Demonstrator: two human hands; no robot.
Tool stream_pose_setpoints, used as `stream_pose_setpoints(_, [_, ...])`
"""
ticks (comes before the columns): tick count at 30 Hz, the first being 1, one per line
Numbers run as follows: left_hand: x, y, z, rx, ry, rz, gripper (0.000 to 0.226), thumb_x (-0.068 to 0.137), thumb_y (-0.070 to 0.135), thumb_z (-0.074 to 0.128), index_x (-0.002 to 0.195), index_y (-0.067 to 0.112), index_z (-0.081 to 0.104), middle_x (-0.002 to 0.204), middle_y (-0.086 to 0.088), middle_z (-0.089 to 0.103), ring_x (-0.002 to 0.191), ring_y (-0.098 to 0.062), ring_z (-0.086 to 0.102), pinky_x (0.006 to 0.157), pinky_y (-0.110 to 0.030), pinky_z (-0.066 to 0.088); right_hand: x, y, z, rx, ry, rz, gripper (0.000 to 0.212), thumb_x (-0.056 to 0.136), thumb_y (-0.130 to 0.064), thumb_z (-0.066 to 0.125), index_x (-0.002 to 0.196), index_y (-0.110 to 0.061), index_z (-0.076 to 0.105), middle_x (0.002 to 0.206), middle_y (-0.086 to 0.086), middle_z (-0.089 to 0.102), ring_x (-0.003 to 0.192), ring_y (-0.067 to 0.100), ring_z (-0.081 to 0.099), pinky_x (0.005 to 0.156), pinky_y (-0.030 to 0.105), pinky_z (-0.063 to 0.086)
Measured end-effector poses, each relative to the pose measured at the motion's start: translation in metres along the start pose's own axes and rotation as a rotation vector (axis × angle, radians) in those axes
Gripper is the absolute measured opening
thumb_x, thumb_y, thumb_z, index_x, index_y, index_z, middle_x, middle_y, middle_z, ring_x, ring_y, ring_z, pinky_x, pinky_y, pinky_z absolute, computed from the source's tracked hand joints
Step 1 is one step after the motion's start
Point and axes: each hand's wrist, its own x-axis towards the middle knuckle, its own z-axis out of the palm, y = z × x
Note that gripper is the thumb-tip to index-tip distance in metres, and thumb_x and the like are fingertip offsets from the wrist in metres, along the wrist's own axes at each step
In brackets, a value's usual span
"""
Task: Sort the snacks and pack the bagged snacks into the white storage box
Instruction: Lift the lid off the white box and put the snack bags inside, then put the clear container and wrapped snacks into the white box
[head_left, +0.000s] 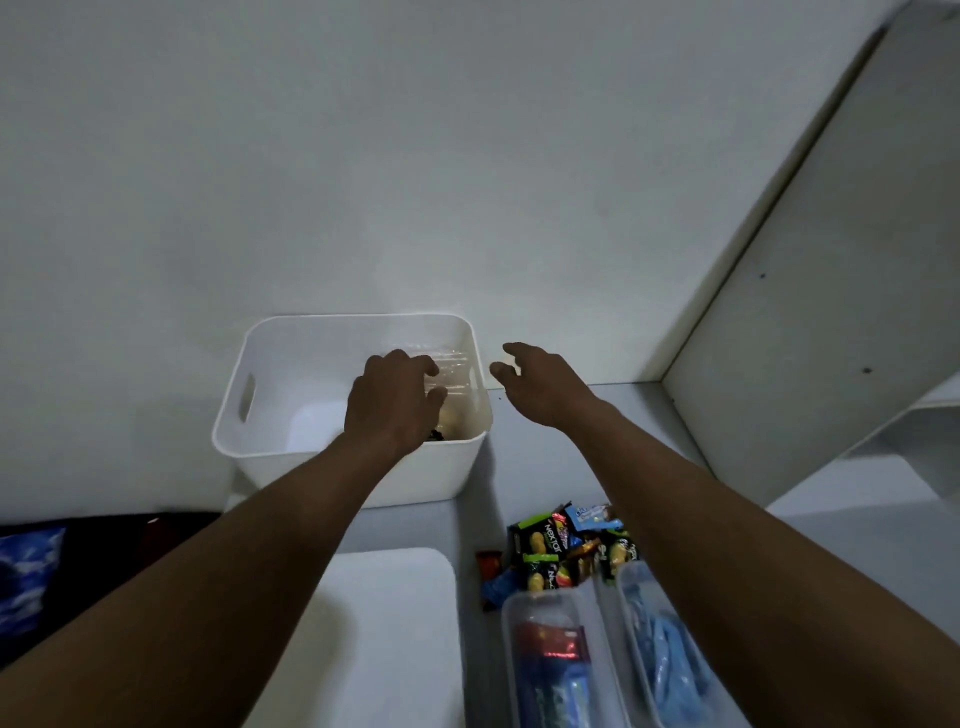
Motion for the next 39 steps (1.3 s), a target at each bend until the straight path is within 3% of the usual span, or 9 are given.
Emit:
stream_pose_setpoints(8, [-0.115,0.053,0.020,-0.070,0.037,0.006,0.040,0.092,0.037,0.060,0.129,0.023,0.059,0.126,-0.008,0.059,0.117,-0.032,0.052,0.092,-0.043,0.048,-0.109,0.045,0.002,-0.045,-0.044,-0.043,0.059,0.103,-0.039,0.042,0.154,-0.012,0.028,0.154,0.012,0.040,0.142,0.027,0.036,0.111,0.035,0.032])
stream_pose_setpoints(13, [-0.185,0.065,0.053,-0.151,-0.078,-0.051,0.050,0.095,0.036,0.057,0.143,0.022,0.048,0.137,-0.010,0.053,0.124,-0.030,0.050,0.100,-0.043,0.046,-0.170,0.082,0.031,-0.034,-0.115,-0.011,0.061,0.102,-0.036,0.046,0.155,-0.011,0.025,0.154,0.014,0.037,0.142,0.028,0.035,0.114,0.037,0.031])
stream_pose_setpoints(16, [-0.215,0.064,0.071,-0.172,-0.166,-0.099,0.055,0.095,0.035,0.058,0.146,0.022,0.043,0.142,-0.010,0.051,0.130,-0.028,0.048,0.107,-0.039,0.041,-0.197,0.098,0.055,0.008,-0.132,0.019,0.058,0.099,-0.030,0.052,0.150,-0.011,0.034,0.150,0.014,0.043,0.139,0.031,0.040,0.110,0.038,0.038])
stream_pose_setpoints(21, [-0.250,0.068,0.097,-0.194,-0.289,-0.194,0.057,0.094,0.027,0.062,0.146,0.020,0.041,0.134,-0.011,0.060,0.122,-0.027,0.056,0.100,-0.033,0.042,-0.229,0.120,0.088,-0.031,-0.178,0.070,0.069,0.091,-0.015,0.063,0.151,-0.013,0.029,0.154,0.013,0.035,0.139,0.034,0.039,0.109,0.045,0.041])
stream_pose_setpoints(24, [-0.265,0.066,0.111,-0.248,-0.364,-0.271,0.060,0.094,0.023,0.063,0.148,0.018,0.038,0.137,-0.013,0.059,0.121,-0.029,0.059,0.099,-0.035,0.046,-0.239,0.129,0.105,-0.034,-0.186,0.135,0.069,0.085,-0.012,0.064,0.146,-0.019,0.033,0.139,0.016,0.048,0.127,0.037,0.051,0.101,0.047,0.047])
stream_pose_setpoints(28, [-0.270,0.065,0.126,-0.303,-0.422,-0.349,0.048,0.096,0.026,0.059,0.141,0.014,0.048,0.128,-0.013,0.066,0.109,-0.026,0.065,0.094,-0.032,0.048,-0.246,0.135,0.121,0.005,-0.215,0.195,0.073,0.084,-0.010,0.061,0.149,-0.018,0.028,0.124,0.016,0.056,0.117,0.036,0.056,0.095,0.041,0.050])
stream_pose_setpoints(32, [-0.272,0.070,0.125,-0.354,-0.378,-0.363,0.035,0.093,0.019,0.063,0.128,0.012,0.060,0.119,-0.010,0.070,0.090,-0.018,0.064,0.077,-0.023,0.043,-0.248,0.135,0.120,0.052,-0.142,0.204,0.064,0.082,-0.008,0.065,0.140,-0.012,0.038,0.120,0.011,0.058,0.111,0.031,0.060,0.089,0.038,0.052])
stream_pose_setpoints(36, [-0.271,0.075,0.107,-0.388,-0.298,-0.355,0.033,0.090,0.014,0.064,0.122,0.017,0.066,0.112,-0.009,0.074,0.091,-0.019,0.066,0.079,-0.026,0.047,-0.251,0.129,0.104,0.153,-0.055,0.189,0.037,0.084,-0.006,0.066,0.119,-0.013,0.056,0.110,0.007,0.065,0.100,0.025,0.064,0.081,0.033,0.053])
stream_pose_setpoints(39, [-0.261,0.084,0.091,-0.443,-0.276,-0.354,0.041,0.088,0.013,0.066,0.129,0.019,0.063,0.109,-0.008,0.074,0.097,-0.024,0.069,0.085,-0.031,0.052,-0.253,0.126,0.082,0.273,-0.007,0.177,0.040,0.084,-0.005,0.071,0.120,-0.016,0.058,0.103,-0.001,0.066,0.092,0.015,0.061,0.075,0.023,0.048])
